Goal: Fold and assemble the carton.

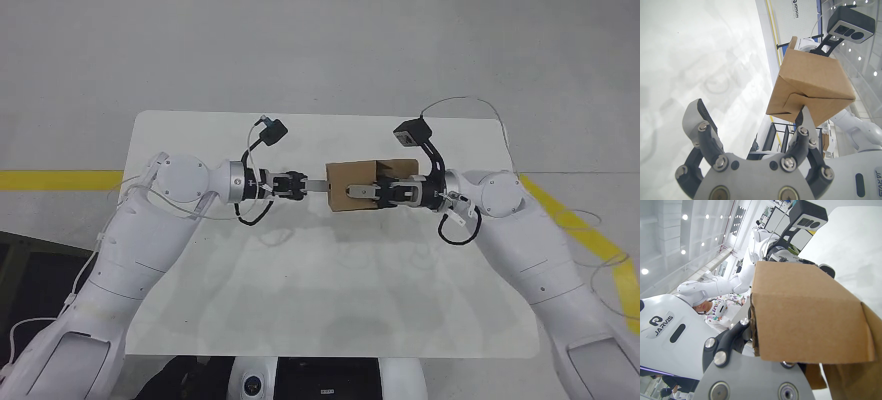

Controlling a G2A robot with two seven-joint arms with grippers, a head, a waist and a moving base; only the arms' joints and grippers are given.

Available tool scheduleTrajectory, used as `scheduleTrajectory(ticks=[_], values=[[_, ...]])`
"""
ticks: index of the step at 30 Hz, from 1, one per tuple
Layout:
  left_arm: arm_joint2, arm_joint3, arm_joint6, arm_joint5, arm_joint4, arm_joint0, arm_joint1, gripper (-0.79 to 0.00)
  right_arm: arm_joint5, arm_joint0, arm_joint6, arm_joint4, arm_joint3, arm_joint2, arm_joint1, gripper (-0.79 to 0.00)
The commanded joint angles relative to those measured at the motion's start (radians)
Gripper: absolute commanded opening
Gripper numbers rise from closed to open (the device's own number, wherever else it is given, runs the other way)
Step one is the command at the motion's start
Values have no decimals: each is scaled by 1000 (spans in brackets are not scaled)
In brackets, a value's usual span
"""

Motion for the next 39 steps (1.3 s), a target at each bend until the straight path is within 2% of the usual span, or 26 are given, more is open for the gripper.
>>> scheduleTrajectory(ticks=[1, 29, 39], values=[[1, 1, 3, -6, -8, -1, -2, 0, 0, 0, 0, 6, -2, -2, -2, -785], [43, 34, 14, -38, -61, -26, -25, 0, 2, -8, 2, 19, 7, -2, -14, -785], [27, 42, 20, -55, -57, -17, -23, 0, 1, -20, 1, 20, 22, 9, -14, -785]])
